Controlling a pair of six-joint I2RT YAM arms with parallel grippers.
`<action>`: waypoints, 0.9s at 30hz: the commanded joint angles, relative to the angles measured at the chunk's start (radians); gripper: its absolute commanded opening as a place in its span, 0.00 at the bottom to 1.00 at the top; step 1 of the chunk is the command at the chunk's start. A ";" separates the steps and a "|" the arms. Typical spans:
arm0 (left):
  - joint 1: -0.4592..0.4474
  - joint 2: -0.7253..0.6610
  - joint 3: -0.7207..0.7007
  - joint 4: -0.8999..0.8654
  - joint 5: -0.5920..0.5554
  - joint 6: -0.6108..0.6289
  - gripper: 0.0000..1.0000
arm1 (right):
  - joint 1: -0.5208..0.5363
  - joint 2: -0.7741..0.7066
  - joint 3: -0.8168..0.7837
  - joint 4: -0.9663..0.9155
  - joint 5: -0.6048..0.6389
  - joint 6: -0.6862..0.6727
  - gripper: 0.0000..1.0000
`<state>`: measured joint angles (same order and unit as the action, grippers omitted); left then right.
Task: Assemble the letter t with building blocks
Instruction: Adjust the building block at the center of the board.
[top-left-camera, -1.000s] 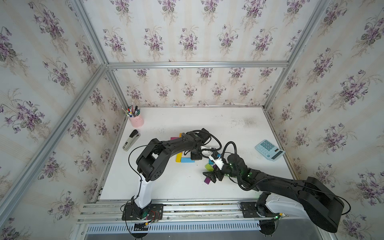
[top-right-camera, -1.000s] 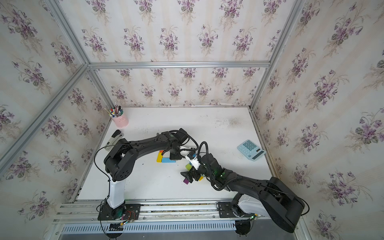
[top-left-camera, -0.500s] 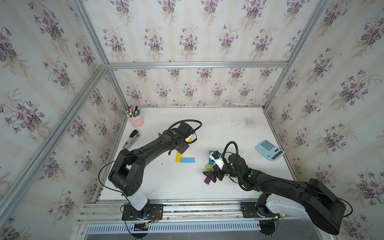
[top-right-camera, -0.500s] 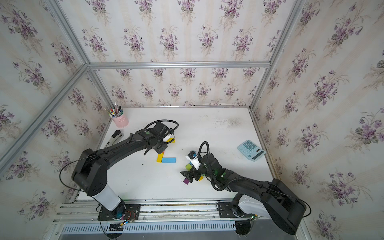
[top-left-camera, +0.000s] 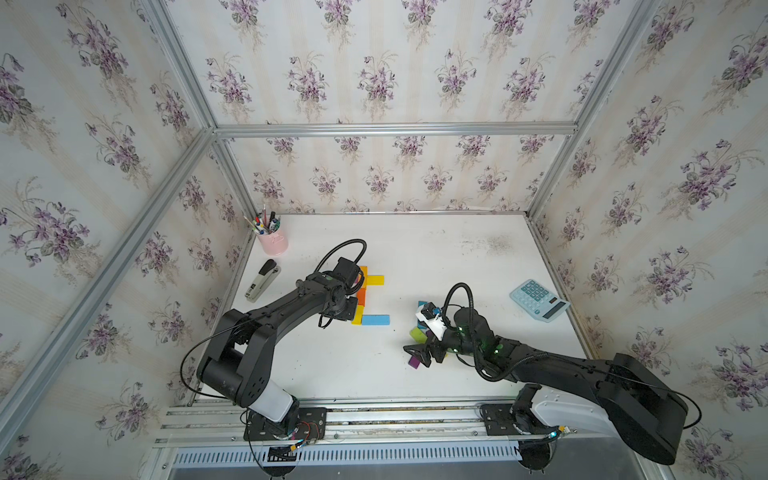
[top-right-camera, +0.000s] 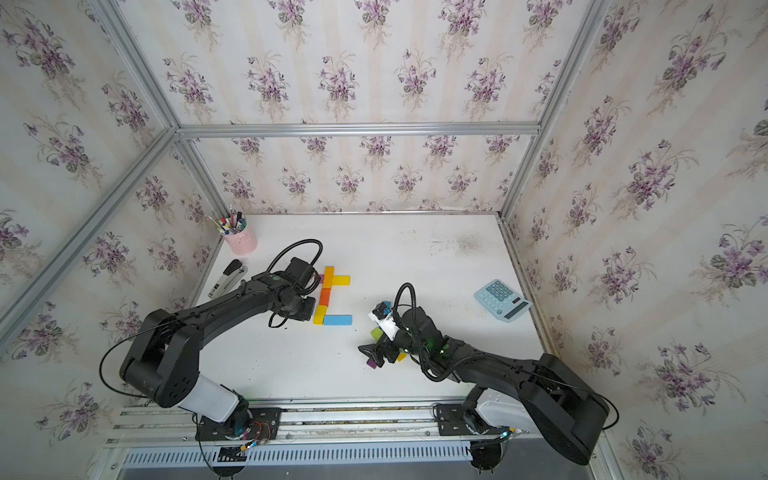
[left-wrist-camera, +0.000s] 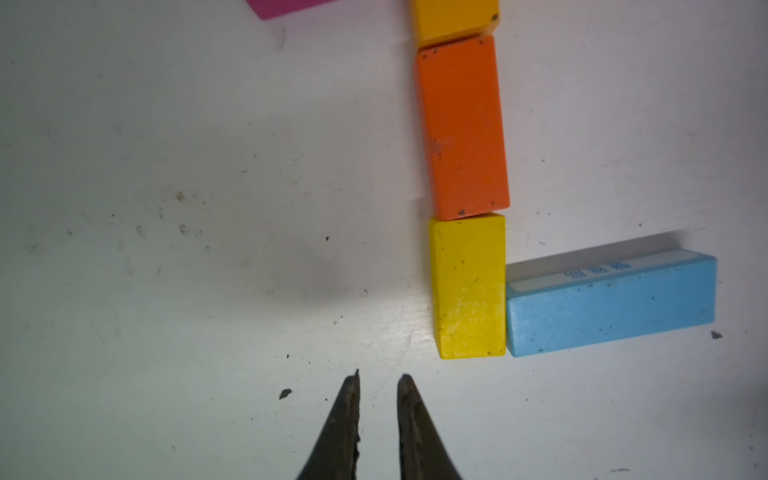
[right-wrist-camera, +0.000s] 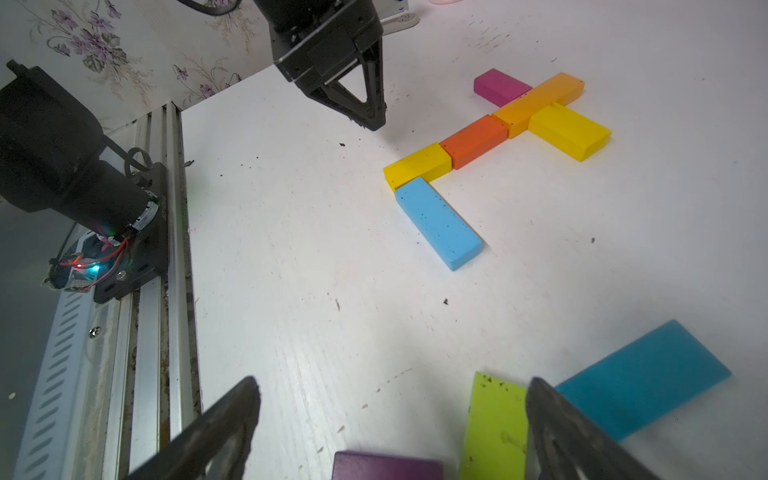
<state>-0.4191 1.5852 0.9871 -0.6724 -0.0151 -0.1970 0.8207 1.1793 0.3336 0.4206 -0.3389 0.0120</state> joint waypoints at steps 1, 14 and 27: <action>0.015 0.031 0.001 0.020 0.053 -0.051 0.20 | 0.001 -0.008 0.002 0.011 -0.001 -0.001 0.99; 0.019 0.099 0.013 0.040 0.081 -0.056 0.20 | 0.001 -0.006 0.002 0.004 0.009 -0.006 0.99; 0.019 0.127 0.024 0.028 0.096 -0.058 0.23 | 0.001 0.014 0.008 0.003 0.009 -0.009 0.99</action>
<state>-0.4015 1.7107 1.0054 -0.6319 0.0746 -0.2516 0.8211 1.1870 0.3344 0.4160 -0.3290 0.0113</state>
